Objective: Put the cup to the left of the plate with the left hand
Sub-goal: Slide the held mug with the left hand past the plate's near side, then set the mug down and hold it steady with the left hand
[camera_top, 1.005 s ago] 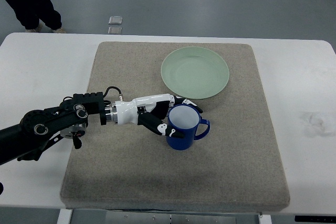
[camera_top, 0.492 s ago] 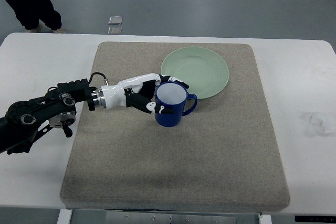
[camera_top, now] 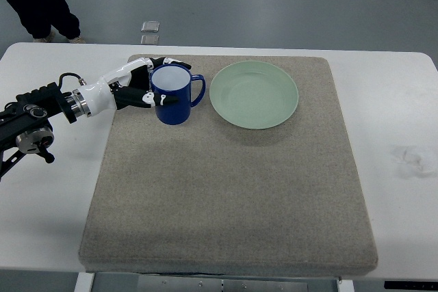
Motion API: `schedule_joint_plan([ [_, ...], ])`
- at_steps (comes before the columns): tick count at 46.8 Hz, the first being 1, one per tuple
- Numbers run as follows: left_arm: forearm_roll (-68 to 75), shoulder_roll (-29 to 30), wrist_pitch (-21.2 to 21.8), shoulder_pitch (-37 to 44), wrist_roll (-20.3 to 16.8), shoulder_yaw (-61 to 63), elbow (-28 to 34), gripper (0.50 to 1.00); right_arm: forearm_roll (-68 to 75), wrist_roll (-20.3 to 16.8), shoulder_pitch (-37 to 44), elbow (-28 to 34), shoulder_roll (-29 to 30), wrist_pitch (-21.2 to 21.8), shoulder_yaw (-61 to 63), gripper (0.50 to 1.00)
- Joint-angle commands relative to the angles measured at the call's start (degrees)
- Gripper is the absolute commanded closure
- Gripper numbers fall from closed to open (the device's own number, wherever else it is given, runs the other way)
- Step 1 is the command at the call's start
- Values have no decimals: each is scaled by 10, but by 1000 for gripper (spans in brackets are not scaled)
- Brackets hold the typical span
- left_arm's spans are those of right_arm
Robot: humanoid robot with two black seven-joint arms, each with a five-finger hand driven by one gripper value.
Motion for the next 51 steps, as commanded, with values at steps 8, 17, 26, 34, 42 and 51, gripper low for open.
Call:
schedule_joint_plan([
  [8, -30, -5, 16, 0, -3, -3, 47, 825, 0, 0, -1, 0, 0, 0, 0, 568],
  [17, -30, -20, 25, 2, -8, -3, 77, 827, 0, 0, 0, 0, 0, 0, 0, 568],
  [26, -23, -33, 39, 7, -12, 1, 86, 827, 0, 0, 0, 0, 0, 0, 0, 568],
  [34, -20, -34, 40, 10, -18, 7, 88, 827, 0, 0, 0, 0, 0, 0, 0, 568],
  [42, -18, -42, 57, 14, -42, 9, 93, 825, 0, 0, 0, 0, 0, 0, 0, 568],
  [51, -3, -56, 79, 15, -68, 15, 102, 823, 0, 0, 0, 0, 0, 0, 0, 568],
])
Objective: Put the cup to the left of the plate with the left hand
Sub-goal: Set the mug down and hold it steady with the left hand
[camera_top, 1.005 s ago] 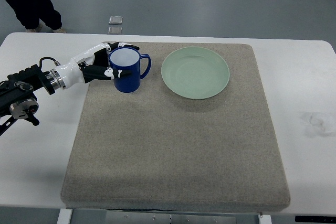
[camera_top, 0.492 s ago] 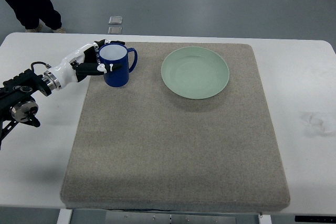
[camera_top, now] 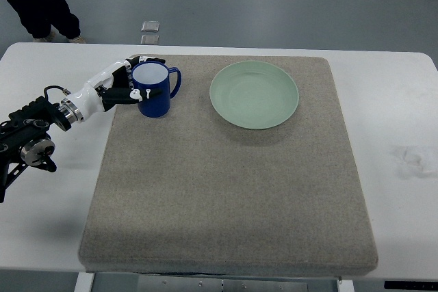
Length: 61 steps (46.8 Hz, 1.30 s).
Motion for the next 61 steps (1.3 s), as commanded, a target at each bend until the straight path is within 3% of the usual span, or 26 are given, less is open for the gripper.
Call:
schedule_joint_plan([
  [1, 14, -4, 15, 0, -13, 4, 1, 823, 0, 0, 0, 0, 0, 0, 0, 568],
  [7, 41, -10, 44, 0, -13, 10, 2, 817, 0, 0, 0, 0, 0, 0, 0, 568],
  [21, 32, -18, 45, 0, -13, 8, 10, 799, 0, 0, 0, 0, 0, 0, 0, 568],
  [26, 30, -18, 48, 0, -13, 6, 10, 754, 0, 1, 0, 0, 0, 0, 0, 568],
  [28, 30, -18, 48, 0, -13, 4, 10, 705, 0, 0, 0, 0, 0, 0, 0, 568],
  [31, 30, -19, 48, 0, -13, 4, 10, 675, 0, 1, 0, 0, 0, 0, 0, 568],
  [34, 29, -19, 49, 0, -13, 3, 11, 570, 0, 1, 0, 0, 0, 0, 0, 568],
  [36, 29, -19, 49, 0, -13, 3, 11, 540, 0, 1, 0, 0, 0, 0, 0, 568],
  [44, 29, -25, 49, 12, -13, 2, 12, 506, 0, 0, 0, 0, 0, 0, 0, 568],
  [61, 28, -25, 49, 12, -13, -1, 7, 506, 0, 1, 0, 0, 0, 0, 0, 568],
])
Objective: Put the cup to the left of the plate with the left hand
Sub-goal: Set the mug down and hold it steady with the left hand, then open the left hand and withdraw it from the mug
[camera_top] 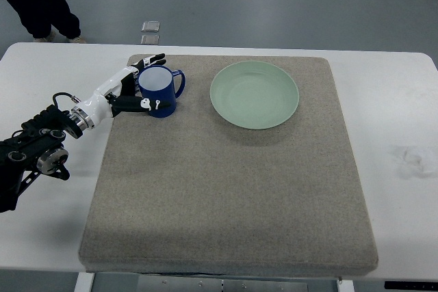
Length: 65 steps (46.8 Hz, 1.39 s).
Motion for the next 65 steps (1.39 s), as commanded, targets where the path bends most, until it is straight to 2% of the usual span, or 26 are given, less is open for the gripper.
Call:
schedule_joint_plan([
  [1, -1, 1, -1, -1, 0, -1, -3, 506, 0, 0, -1, 0, 0, 0, 0, 568],
  [37, -14, 35, -11, 3, 0, -38, -6, 506, 0, 0, 0, 0, 0, 0, 0, 568],
  [53, -61, 66, -12, 2, 0, -49, -53, 506, 0, 0, 0, 0, 0, 0, 0, 568],
  [60, -118, 65, 1, 2, 0, -81, -46, 506, 0, 0, 0, 0, 0, 0, 0, 568],
  [65, -168, 59, 30, -3, 0, -86, -38, 510, 0, 0, 0, 0, 0, 0, 0, 568],
])
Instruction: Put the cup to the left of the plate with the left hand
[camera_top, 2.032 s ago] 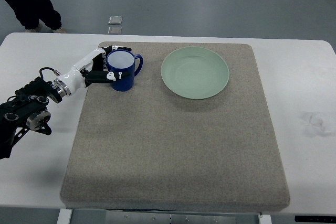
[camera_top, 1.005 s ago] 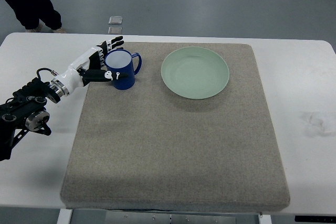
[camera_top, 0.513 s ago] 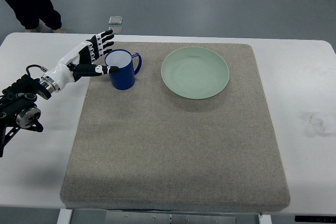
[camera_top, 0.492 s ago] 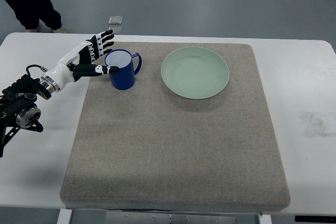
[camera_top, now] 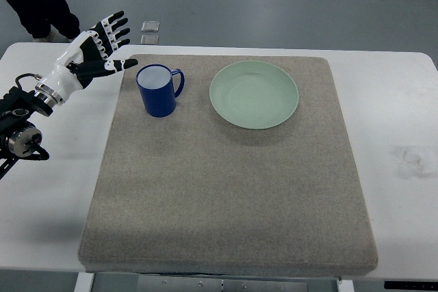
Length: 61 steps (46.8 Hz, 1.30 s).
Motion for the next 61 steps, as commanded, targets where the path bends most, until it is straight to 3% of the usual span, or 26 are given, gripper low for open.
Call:
schedule_joint_plan([
  [1, -34, -5, 27, -6, 0, -1, 4, 510, 0, 0, 0, 0, 0, 0, 0, 568],
  [7, -47, -14, 59, -10, 0, -1, 2, 519, 0, 0, 0, 0, 0, 0, 0, 568],
  [14, -114, -37, 89, -12, 54, -4, 4, 525, 0, 0, 0, 0, 0, 0, 0, 568],
  [20, -161, -64, 97, -12, 61, -4, 4, 525, 0, 1, 0, 0, 0, 0, 0, 568],
  [27, -156, -91, 83, -7, 50, -4, 28, 523, 0, 0, 0, 0, 0, 0, 0, 568],
  [37, -158, -98, 22, -6, 31, -5, 53, 516, 0, 1, -1, 0, 0, 0, 0, 568],
  [61, -157, -99, 18, -11, 32, -26, 55, 504, 0, 0, 0, 0, 0, 0, 0, 568],
])
